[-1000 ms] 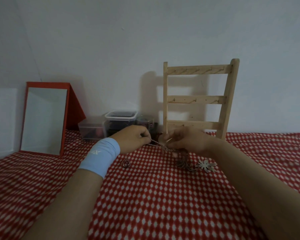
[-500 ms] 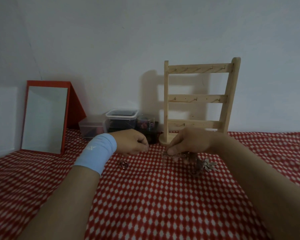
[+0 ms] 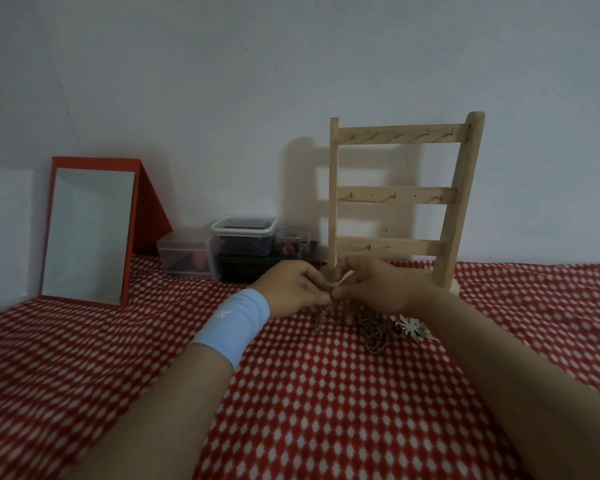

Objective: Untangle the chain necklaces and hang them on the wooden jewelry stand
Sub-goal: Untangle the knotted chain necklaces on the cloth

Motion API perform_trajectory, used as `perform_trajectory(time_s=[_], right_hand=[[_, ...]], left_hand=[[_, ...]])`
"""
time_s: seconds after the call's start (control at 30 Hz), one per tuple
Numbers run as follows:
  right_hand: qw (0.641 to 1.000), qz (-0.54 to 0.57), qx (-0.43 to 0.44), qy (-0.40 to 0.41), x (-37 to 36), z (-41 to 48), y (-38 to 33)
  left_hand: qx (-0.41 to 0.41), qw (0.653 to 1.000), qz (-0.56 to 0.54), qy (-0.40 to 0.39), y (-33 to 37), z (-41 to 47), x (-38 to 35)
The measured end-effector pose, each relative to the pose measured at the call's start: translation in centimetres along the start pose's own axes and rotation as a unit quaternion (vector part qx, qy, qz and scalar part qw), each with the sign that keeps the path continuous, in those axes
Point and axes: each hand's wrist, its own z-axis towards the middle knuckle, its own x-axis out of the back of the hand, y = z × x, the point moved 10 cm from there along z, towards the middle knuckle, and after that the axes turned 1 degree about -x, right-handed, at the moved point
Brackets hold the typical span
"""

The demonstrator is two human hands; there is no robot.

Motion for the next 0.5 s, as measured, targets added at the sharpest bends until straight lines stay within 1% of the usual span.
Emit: perform_trajectory(time_s=[0.07,0.2,0.3,0.37,0.5], right_hand=[[1.000,0.027,-0.002,0.000,0.2,0.1,0.1],[1.000,0.025,0.001,0.003,0.3,0.4,0.0],[0.999,0.040,-0.008,0.014,0.7,0.2,0.0],[0.997,0.070,-0.027,0.022,0.9,0.0,0.5],[0.986,0.162,-0.031,0.018,1.1,-0.4,0.8]], left_hand=[[0.001,1.000,-0.023,0.014,-0.5,0.0,0.5],[-0.017,0.997,-0.078,0.008,-0.7,0.0,1.0],[-0.027,0.991,-0.129,0.022,-0.5,0.2,1.1],[-0.033,0.988,-0.144,0.034,-0.5,0.3,1.2],[-0.038,0.982,-0.182,0.036,-0.3,0.3,1.4]])
